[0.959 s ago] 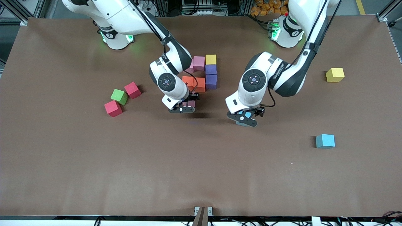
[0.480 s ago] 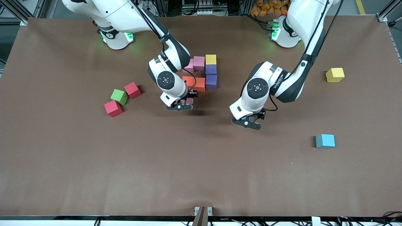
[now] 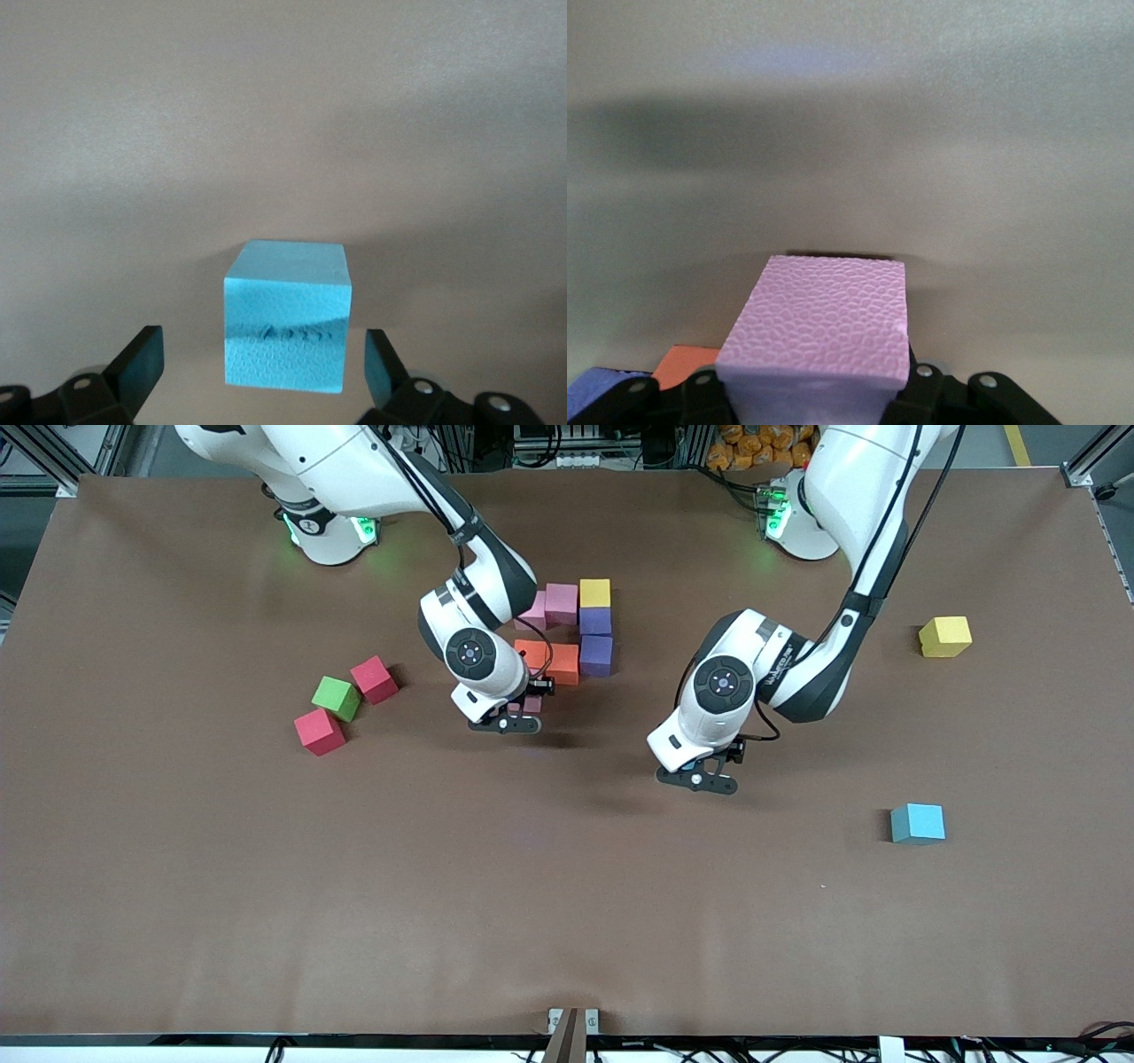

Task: Form number 2 with 11 blocks
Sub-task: 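Grasp the cyan block with the left gripper and lift it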

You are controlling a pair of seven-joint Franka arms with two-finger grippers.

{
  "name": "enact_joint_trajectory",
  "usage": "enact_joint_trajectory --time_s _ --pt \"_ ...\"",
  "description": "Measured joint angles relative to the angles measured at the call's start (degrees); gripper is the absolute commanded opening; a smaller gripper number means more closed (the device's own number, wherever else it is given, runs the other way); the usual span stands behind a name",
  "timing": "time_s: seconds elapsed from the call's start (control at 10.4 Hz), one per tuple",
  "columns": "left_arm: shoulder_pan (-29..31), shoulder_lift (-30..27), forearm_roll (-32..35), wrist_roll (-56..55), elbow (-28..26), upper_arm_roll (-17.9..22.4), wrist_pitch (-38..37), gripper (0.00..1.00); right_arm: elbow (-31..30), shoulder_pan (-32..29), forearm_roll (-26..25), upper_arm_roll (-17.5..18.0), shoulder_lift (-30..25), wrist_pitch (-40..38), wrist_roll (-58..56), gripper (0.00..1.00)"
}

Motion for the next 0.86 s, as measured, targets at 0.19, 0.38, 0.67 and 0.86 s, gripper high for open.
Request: enact_joint_trajectory --time_s 0.19,0.38,0.67,0.86 --pt "-0.03 0.90 0.00 -0.03 0.00 -0.07 0.71 1.00 -0.31 0.03 0.00 0.06 0.01 -0.01 0.15 0.22" --pt "-0.16 1.54 0.00 -0.03 -0.03 -0.17 1.22 1.00 -0.63 0.14 0.00 0.14 0.03 0.02 0.25 0.25" --pt "-0.21 2.46 0.00 -0.03 -0.10 -0.19 1.46 0.74 -0.97 0.33 0.00 0.27 0.04 0.49 1.15 0.36" --pt "-0.24 2.92 0.00 -0.03 -0.12 -0.22 1.63 0.38 -1.03 0.37 0.00 0.36 0.05 0.64 1.55 0.76"
